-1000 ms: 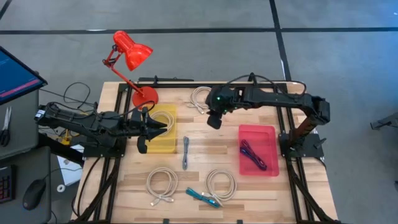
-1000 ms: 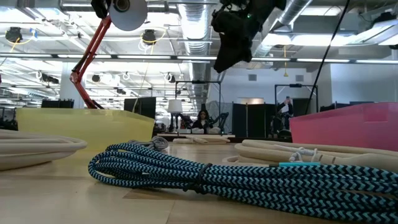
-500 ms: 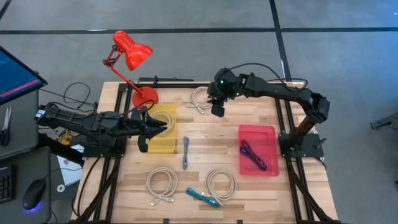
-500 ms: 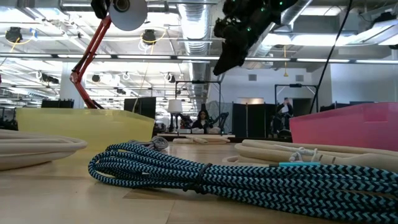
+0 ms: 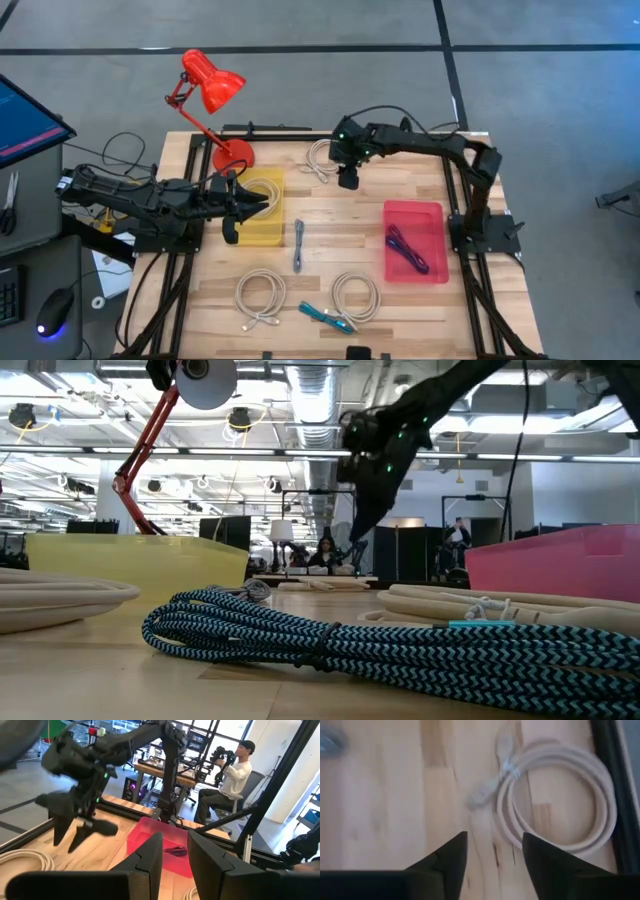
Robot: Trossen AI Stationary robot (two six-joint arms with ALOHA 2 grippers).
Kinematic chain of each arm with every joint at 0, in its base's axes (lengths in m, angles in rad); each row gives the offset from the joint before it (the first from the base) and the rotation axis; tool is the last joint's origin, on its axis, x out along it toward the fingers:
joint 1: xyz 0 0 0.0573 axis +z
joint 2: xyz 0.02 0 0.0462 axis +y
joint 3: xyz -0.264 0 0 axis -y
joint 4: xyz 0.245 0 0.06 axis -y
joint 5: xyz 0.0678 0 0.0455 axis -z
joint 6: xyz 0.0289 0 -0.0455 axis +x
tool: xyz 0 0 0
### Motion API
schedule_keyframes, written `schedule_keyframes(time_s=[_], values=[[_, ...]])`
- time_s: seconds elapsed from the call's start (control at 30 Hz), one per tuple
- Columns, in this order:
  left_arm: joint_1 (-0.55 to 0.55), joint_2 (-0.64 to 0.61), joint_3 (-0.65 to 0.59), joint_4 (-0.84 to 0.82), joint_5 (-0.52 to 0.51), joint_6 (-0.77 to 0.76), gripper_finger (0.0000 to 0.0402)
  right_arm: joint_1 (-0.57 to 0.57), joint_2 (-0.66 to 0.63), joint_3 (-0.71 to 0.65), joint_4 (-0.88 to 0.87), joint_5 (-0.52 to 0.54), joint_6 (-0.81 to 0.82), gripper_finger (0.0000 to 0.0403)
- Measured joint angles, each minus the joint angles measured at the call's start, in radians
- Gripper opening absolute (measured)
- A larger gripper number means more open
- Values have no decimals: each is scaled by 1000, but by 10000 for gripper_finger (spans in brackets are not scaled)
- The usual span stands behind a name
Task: Pick & Place USB Port
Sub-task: Put the brown HDMI cable into the yellow bin
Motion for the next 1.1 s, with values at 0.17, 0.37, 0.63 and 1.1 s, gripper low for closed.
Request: schedule_keyframes(time_s=[0.17, 0.37, 0.63, 1.1], values=[[0, 0, 0, 1, 0, 0, 90, 0, 61, 0, 5, 110, -76, 222], [0, 0, 0, 1, 0, 0, 90, -1, 100, 3, 75, 145, -160, 232], [0, 0, 0, 2, 0, 0, 90, -15, 136, 27, 109, 91, -177, 222], [0, 0, 0, 2, 0, -1, 90, -26, 228, 75, 93, 66, -153, 205]])
